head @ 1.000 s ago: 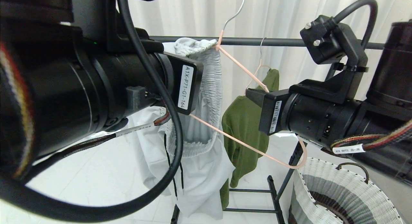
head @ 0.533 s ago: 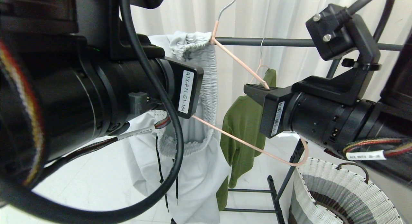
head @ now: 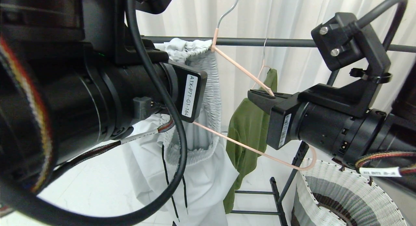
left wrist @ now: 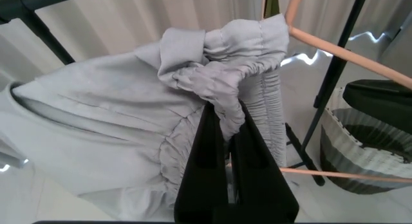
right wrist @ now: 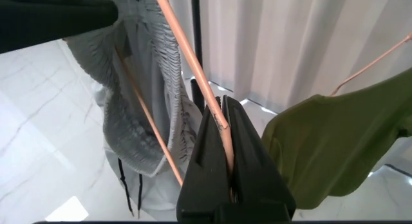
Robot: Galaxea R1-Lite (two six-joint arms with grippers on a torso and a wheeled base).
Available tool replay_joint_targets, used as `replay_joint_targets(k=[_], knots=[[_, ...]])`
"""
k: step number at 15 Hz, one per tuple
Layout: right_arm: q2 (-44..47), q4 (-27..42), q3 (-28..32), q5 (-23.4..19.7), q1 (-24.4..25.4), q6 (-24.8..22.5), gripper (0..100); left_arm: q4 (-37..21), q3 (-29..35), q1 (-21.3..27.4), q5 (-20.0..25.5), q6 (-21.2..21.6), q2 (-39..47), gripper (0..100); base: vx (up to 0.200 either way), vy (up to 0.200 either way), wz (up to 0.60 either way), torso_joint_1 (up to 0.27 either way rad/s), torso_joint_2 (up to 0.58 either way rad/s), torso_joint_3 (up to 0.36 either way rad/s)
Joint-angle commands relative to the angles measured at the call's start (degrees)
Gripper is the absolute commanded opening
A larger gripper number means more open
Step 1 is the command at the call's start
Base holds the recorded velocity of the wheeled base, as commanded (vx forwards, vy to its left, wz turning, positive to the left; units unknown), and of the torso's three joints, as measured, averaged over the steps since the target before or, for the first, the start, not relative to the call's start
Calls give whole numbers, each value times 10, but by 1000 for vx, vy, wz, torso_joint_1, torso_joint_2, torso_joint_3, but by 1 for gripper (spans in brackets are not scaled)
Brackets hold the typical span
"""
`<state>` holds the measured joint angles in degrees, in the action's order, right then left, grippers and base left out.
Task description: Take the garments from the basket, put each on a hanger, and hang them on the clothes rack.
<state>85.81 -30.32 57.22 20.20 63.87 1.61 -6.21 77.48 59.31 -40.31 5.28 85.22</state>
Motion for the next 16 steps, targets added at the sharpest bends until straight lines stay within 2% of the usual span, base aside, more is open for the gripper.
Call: replay_joint_targets(k=[1, 5, 11, 14, 16], knots=[[-1, -1, 1, 0, 2, -3, 0, 6, -8, -1, 0, 1, -1, 100, 0, 0, 0, 0, 0, 0], [-3, -1, 2, 0, 2, -13, 0, 37, -27, -1, 0, 2, -1, 100, 0, 0, 0, 0, 0, 0], [-13, -1, -4, 0, -7, -14, 0, 38, -51, 7, 0, 3, -47, 100, 0, 0, 0, 0, 0, 0], [-18, 0, -4, -3, -17, -23, 0, 39, -111, 9, 2, 43, -114, 100, 0, 0, 0, 0, 0, 0], [-23, 1, -5, -23, -25, -32, 0, 38, -135, 8, 26, 76, -153, 100, 0, 0, 0, 0, 0, 0]])
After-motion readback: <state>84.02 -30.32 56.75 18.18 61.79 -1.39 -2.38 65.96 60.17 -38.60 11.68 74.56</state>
